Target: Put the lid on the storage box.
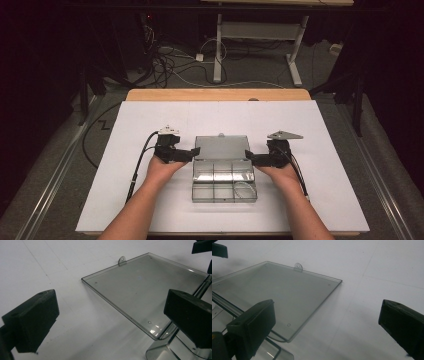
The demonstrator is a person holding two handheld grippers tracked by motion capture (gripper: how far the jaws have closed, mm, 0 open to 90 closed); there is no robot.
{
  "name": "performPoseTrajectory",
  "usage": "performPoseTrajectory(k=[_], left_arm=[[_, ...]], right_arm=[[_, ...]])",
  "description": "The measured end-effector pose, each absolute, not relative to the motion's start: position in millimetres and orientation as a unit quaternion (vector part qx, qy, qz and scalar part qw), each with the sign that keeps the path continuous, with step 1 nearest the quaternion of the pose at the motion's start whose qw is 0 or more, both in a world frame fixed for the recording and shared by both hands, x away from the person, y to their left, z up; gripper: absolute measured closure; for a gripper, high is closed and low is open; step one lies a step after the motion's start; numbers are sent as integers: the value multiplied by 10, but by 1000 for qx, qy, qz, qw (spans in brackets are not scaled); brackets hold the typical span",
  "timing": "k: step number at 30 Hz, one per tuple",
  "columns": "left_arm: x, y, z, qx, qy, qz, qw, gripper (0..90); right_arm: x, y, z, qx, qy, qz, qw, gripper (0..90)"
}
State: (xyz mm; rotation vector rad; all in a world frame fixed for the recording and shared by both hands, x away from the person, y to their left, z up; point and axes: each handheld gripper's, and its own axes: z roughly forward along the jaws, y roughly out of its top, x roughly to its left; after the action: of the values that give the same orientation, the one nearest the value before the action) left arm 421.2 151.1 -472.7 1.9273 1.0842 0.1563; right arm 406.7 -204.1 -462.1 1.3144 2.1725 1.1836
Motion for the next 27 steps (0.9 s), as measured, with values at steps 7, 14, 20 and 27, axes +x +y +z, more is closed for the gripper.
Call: performPoseTrajectory(k=[7,14,20,27], left_arm=[[4248,1493,-4772,779,443,54,441,0],[4252,1488,-4812,784,445,49,429,0],[4260,1464,-4860,788,447,43,421,0],[4260,1448,-4875,786,448,36,425,0]], right_arm=[[4145,-1928,-4625,461,773,406,157,49],[4209,-1870,-4713,475,774,402,121,86],[4235,-1883,-4738,484,769,407,98,113],[4285,-1884,-4748,492,766,408,67,165]])
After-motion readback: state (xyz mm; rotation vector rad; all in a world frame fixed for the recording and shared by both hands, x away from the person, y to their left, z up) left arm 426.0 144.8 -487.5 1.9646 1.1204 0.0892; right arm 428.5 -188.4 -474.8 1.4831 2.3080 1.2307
